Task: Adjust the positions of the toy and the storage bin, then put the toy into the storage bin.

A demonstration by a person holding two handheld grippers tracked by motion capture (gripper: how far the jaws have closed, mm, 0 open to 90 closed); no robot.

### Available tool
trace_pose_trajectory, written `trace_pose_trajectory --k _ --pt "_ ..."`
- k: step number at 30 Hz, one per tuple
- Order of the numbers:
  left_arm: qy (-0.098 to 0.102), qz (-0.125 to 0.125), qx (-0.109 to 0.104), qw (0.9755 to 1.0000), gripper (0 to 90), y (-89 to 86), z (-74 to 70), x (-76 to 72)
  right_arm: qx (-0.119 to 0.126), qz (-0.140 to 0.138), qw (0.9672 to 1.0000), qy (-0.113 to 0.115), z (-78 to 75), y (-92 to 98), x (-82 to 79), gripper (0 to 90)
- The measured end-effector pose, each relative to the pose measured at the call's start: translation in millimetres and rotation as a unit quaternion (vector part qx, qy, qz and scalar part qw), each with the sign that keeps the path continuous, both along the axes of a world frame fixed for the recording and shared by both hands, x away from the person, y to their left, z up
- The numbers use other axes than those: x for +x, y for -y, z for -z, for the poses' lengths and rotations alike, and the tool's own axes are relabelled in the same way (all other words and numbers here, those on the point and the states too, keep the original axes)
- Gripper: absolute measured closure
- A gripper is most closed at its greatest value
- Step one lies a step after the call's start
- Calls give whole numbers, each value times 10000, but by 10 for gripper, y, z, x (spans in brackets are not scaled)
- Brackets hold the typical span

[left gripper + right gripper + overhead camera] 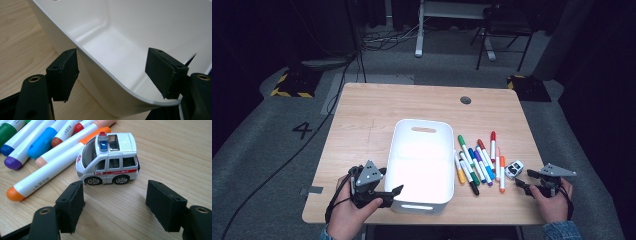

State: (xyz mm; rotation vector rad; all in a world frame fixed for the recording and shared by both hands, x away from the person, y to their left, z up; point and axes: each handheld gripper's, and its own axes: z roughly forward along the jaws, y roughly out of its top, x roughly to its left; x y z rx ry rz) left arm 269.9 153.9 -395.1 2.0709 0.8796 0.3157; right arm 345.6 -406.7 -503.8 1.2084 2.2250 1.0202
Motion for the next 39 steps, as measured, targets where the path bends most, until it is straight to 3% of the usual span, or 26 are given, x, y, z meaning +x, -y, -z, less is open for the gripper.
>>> trace_pose_trajectory --k 6,7,8,10,12,15,16,21,23,26,31,39 --pt "65 56 53 9999 262 -17 -33 13 1 2 10000 -1 0 0 0 307" --pt "40 43 -98 9999 258 -43 -60 25 2 2 10000 -1 0 0 0 307" --pt "40 43 -98 9999 260 -43 -60 25 2 2 10000 -1 0 0 0 307" --pt "132 54 -19 9999 263 -93 -100 46 2 1 10000 -1 0 0 0 307" --pt "129 21 -33 9999 272 -147 -131 61 -28 -13 10000 10 0 4 0 307" --pt "121 -16 116 9999 269 -259 -169 92 -38 -6 10000 20 0 2 -2 307" --pt "37 9 -79 10000 265 -325 -176 117 -38 -4 10000 20 0 1 -2 307" --pt "127 98 -155 9998 255 -433 -202 170 6 -14 10000 4 1 -4 -6 308" --pt "212 -63 -228 9995 267 -540 -244 165 7 -8 10000 -4 0 -3 -9 308" --pt "339 -190 -139 9991 261 -628 -255 181 9 -6 10000 -5 0 -3 -9 308" --pt "293 -437 22 9986 262 -825 -31 370 10 -6 10000 -4 0 -3 -9 308" --pt "-13 -572 209 9981 262 -882 350 509 -19 -21 10000 -9 -2 0 -6 307"
